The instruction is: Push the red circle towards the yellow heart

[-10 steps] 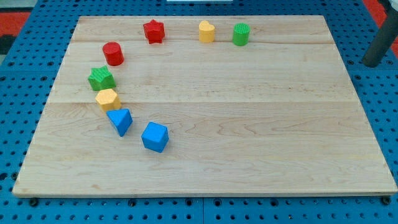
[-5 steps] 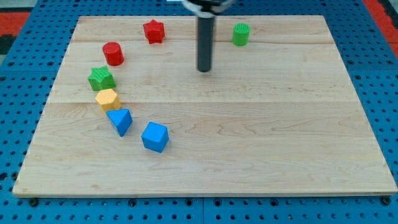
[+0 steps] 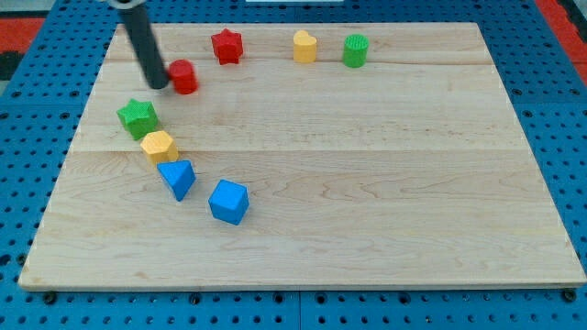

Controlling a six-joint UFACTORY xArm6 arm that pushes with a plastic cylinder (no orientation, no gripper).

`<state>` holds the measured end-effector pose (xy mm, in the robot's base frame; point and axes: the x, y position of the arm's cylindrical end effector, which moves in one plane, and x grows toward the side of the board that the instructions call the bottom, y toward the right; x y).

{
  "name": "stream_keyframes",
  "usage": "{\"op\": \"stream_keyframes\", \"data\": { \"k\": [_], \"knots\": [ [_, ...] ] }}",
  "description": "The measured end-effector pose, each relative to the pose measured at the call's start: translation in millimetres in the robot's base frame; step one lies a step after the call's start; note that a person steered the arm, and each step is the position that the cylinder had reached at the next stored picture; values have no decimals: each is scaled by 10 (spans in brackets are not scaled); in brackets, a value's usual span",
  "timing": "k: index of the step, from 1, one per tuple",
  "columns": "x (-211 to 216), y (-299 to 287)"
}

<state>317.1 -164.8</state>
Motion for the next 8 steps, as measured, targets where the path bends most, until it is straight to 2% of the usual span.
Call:
{"op": "stream_keyframes", "data": {
  "k": [3,4,5,6,7,8],
  "knots": [
    [-285,761],
    [-343,694],
    [-616,846],
    [-599,1170],
    [-534,1196],
    [-327,867]
  ]
}}
